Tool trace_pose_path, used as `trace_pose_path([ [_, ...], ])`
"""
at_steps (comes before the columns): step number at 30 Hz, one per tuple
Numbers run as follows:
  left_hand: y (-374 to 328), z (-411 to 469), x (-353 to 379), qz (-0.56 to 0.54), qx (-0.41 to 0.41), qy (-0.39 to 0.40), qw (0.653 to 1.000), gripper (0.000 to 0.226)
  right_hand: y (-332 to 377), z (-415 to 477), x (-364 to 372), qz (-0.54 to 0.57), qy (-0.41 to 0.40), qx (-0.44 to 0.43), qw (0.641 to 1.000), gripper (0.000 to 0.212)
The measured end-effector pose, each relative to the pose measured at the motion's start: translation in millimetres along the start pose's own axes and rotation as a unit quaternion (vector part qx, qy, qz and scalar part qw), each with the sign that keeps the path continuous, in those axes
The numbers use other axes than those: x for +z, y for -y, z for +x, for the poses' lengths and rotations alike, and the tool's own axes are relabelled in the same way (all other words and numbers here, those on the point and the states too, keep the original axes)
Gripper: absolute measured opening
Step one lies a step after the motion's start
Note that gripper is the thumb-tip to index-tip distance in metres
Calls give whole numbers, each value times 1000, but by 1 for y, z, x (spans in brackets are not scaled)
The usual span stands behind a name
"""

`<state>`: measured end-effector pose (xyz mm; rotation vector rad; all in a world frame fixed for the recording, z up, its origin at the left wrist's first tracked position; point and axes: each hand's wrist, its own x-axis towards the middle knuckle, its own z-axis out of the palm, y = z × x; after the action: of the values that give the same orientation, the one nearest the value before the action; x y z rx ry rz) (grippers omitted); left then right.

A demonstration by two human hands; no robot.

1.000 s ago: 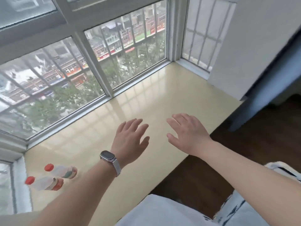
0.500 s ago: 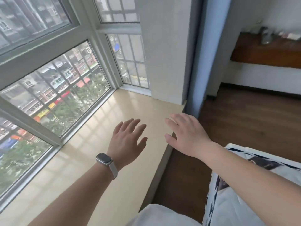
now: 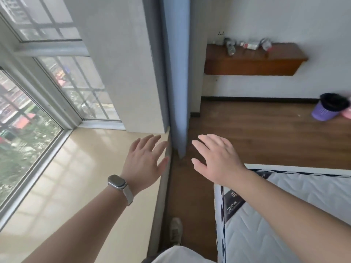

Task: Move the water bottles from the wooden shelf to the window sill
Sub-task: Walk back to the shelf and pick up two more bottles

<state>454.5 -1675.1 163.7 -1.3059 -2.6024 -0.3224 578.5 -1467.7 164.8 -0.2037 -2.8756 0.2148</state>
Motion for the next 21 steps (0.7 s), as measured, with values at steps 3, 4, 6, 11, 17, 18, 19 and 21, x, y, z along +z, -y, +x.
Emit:
trace_pose_path([
  [3, 14, 40, 12, -8, 18, -3, 1000, 40, -13, 25, 3, -15, -4, 25, 1000, 49],
  [4, 19, 52, 15, -13, 21, -3, 1000, 41, -17, 34, 4, -21, -6, 29, 999, 49],
  [6, 31, 77, 20, -21, 36, -4, 999, 40, -24, 56, 4, -36, -7, 36, 999, 48],
  [11, 61, 140, 27, -34, 80, -18, 996, 39, -42, 113, 2, -71, -9, 63, 995, 47],
  [17, 72, 211, 48, -50, 130, 2, 990, 44, -73, 141, -1, -101, -6, 120, 988, 50],
  [18, 69, 219, 51, -54, 139, 2, 989, 45, -79, 141, -2, -106, -4, 133, 985, 50],
  [19, 65, 227, 55, -57, 147, 3, 987, 46, -86, 141, -3, -112, -5, 145, 983, 50],
  [21, 57, 244, 62, -59, 163, 4, 985, 48, -100, 143, -5, -123, -6, 160, 979, 52],
])
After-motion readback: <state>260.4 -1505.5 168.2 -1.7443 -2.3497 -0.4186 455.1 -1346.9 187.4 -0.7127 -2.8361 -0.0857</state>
